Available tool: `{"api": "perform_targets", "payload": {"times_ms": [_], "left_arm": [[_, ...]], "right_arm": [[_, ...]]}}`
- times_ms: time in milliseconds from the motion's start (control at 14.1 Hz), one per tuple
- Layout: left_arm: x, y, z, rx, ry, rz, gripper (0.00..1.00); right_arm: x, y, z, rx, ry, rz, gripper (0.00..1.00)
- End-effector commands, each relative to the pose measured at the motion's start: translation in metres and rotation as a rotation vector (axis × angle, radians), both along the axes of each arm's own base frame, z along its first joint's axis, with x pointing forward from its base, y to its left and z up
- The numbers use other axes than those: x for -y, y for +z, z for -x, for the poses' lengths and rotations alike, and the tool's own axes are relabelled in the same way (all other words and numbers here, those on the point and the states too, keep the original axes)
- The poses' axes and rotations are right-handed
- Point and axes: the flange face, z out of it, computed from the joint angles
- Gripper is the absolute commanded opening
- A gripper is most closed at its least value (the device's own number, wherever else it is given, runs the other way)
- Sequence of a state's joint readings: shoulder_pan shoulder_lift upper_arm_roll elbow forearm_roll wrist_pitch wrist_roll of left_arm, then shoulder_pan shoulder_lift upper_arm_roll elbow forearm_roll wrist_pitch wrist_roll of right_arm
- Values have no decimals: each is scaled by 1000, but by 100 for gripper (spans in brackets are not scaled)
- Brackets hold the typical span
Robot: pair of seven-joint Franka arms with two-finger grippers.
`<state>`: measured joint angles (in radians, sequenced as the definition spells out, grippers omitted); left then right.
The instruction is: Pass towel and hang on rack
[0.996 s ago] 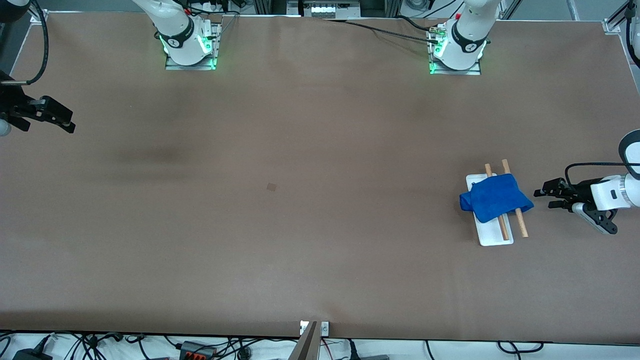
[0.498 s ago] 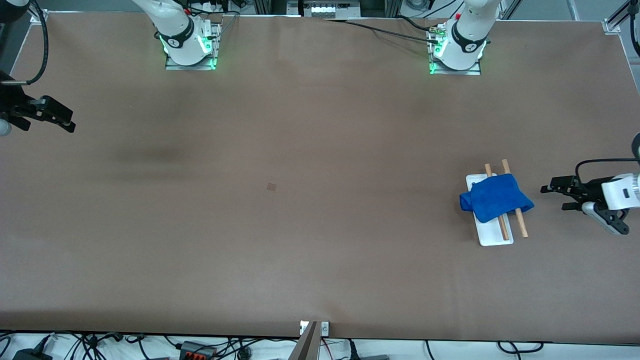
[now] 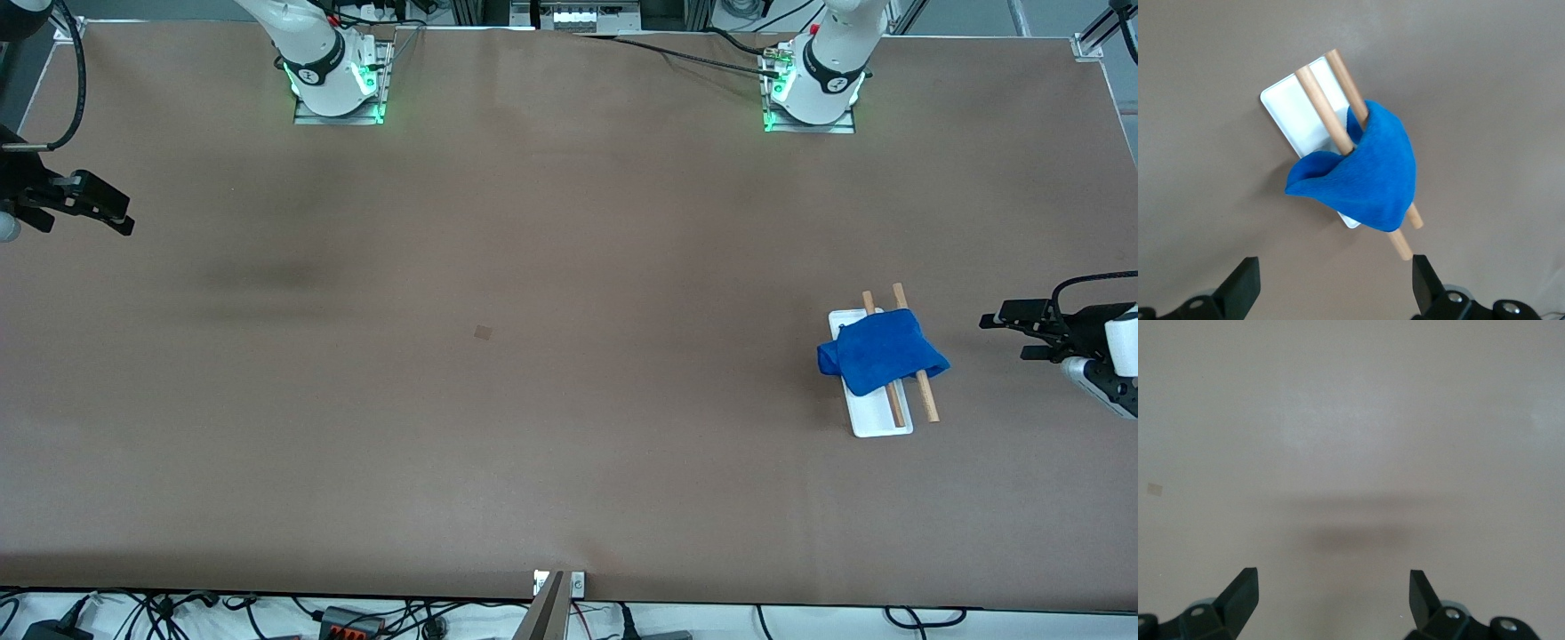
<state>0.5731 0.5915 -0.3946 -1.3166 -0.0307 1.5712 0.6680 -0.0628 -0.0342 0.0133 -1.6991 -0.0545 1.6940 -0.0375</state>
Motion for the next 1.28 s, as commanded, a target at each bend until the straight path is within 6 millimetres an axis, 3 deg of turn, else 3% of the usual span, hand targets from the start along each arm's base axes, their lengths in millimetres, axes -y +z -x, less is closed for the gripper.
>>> {"api": "perform_targets", "payload": {"times_ms": [0,285,498,712,1210], "left_arm": [[13,35,4,-1,-14,-50,100],[41,90,20,-17,-20,-117,100],[79,107,23,-35,-51,-174,100],[88,113,29,-65,-43,-189,100],[134,138,37,-80,19,-232,100]], "right_arm": [[-1,5,1,-6,1,-6,100],[-7,1,-1,-6,8,-6,100],[-11,-5,0,-12,14,-6,100],[-11,-12,1,-20,15,-6,100],[-10,-23,2,-32,1,-37,100]]}}
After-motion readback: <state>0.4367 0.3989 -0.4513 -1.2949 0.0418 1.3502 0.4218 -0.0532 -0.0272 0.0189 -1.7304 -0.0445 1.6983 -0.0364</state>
